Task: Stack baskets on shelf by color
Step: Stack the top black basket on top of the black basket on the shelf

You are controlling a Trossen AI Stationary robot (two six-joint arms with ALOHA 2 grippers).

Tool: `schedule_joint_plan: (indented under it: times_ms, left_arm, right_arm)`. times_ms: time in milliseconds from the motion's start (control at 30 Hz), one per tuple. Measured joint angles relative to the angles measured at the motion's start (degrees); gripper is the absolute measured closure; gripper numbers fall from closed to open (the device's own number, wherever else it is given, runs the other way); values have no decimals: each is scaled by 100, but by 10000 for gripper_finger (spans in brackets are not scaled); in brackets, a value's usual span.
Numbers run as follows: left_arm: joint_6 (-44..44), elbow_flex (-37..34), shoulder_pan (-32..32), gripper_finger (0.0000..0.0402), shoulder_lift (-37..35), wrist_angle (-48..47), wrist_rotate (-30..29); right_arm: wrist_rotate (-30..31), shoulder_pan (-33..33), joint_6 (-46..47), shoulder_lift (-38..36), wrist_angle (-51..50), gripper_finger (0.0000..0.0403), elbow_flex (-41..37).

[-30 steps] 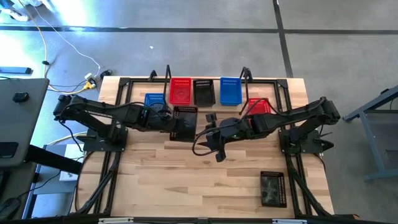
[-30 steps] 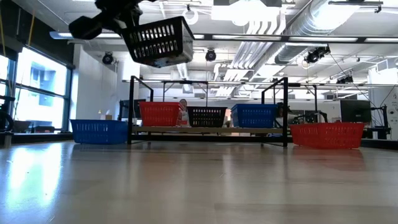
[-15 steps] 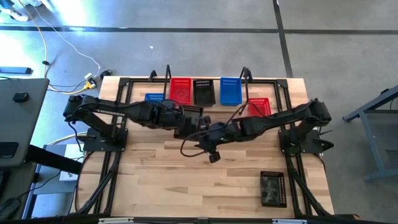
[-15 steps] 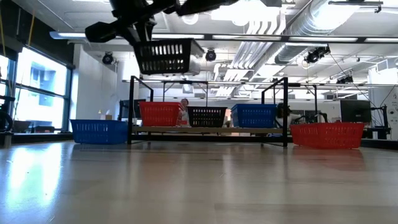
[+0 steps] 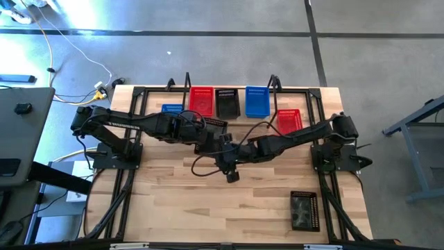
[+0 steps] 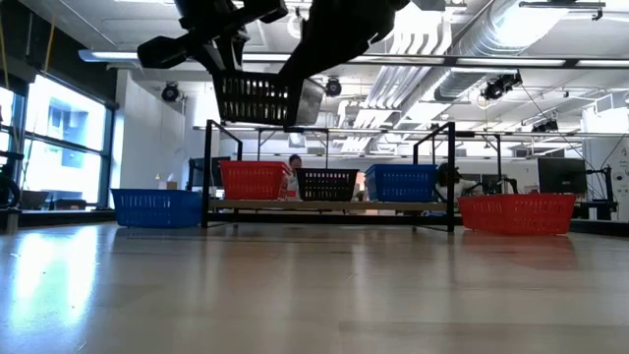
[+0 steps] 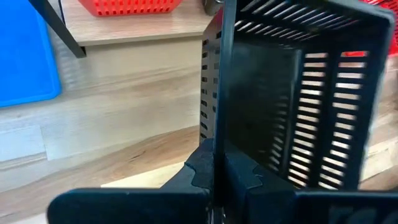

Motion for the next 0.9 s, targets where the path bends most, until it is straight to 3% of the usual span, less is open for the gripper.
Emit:
schedule_joint_plan:
  times_ms: [133,367,700,900]
  left_arm:
    - [99,-2,-5,401,0,24,2]
    - [228,-2,-3,401,0,49,40]
    - [712,-7,47,401,0,571,430]
    - [876,-9,54,399,2,582,609]
  right_arm:
    - [62,-4,328,31,-4,282,0]
    - [164,-91,915,41,-28,347,0]
    - [134,-255,1621,59,-201,348,0]
    - [137,-258,1959,55,-469,396,14]
